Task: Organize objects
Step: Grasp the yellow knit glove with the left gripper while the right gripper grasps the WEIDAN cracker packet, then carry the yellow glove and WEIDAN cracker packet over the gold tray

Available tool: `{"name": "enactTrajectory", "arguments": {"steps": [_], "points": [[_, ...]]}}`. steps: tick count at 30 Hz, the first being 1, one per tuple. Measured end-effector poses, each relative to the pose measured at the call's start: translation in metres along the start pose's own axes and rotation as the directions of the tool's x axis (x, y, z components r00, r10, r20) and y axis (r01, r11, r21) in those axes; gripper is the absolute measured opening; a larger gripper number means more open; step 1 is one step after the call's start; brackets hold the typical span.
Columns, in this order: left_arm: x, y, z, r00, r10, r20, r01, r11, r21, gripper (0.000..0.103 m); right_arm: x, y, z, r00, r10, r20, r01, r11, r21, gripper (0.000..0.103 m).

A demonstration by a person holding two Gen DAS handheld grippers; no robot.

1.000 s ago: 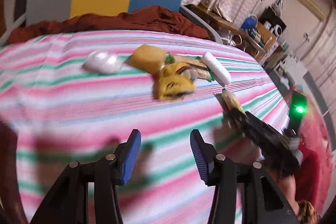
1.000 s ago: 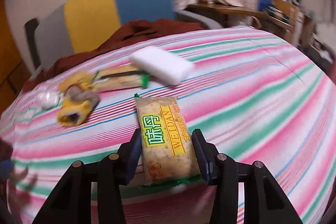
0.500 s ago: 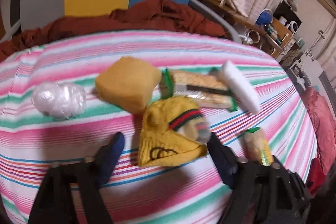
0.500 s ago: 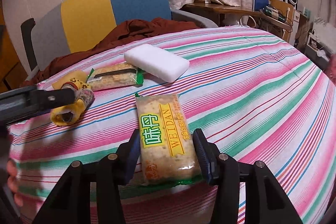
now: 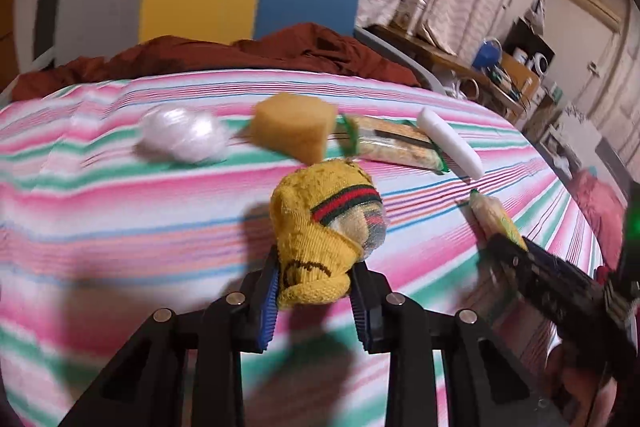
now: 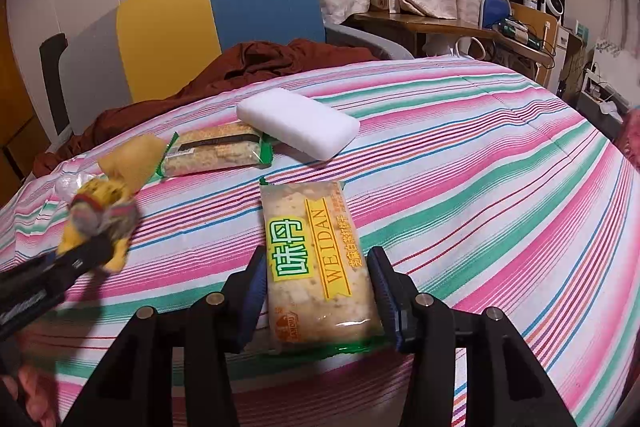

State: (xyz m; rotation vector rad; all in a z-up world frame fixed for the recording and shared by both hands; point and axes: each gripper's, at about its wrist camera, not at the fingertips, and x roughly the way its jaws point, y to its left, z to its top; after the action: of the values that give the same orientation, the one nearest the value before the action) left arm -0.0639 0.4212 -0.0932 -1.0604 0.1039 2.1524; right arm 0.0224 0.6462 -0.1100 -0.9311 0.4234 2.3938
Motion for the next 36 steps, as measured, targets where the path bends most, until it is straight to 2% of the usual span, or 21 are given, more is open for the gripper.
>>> {"name": "enactTrajectory", "arguments": {"steps": [7, 16, 22, 26, 29, 32, 36], "points": [[-0.037, 0.018, -0.033, 0.999, 0.013, 0.035, -0.012, 1.000, -0.015, 0.029, -0.012, 0.010, 0.000, 0.998, -0.017, 0.058, 0.020, 0.999, -0.050, 0.048], [-0.069, 0.035, -0.062, 0.998, 0.024, 0.061, -0.022, 0.999, -0.029, 0.029, -0.040, 0.037, -0.017, 0.993, 0.036, 0.112, -0.021, 0.991, -0.135, 0.048], [-0.093, 0.023, -0.086, 0.995, 0.057, 0.081, -0.064, 0.994, 0.093, 0.027, -0.051, 0.061, -0.034, 0.992, 0.057, 0.115, -0.033, 0.978, -0.206, 0.048], [-0.122, 0.026, -0.094, 0.995, 0.001, 0.101, -0.007, 0.998, 0.060, 0.026, -0.053, 0.075, -0.040, 0.991, 0.055, 0.122, -0.020, 0.963, -0.268, 0.048], [-0.147, 0.030, -0.094, 0.990, -0.017, 0.140, 0.008, 0.998, 0.067, 0.026, -0.055, 0.083, -0.043, 0.990, 0.059, 0.124, -0.019, 0.953, -0.303, 0.048], [-0.167, 0.042, -0.091, 0.986, -0.011, 0.167, 0.003, 0.999, 0.049, 0.026, -0.058, 0.089, -0.048, 0.990, 0.064, 0.124, -0.020, 0.946, -0.325, 0.048], [-0.191, 0.077, -0.090, 0.983, 0.009, 0.182, -0.002, 0.999, -0.041, 0.026, -0.063, 0.095, -0.056, 0.991, 0.080, 0.107, -0.040, 0.941, -0.336, 0.048]]}}
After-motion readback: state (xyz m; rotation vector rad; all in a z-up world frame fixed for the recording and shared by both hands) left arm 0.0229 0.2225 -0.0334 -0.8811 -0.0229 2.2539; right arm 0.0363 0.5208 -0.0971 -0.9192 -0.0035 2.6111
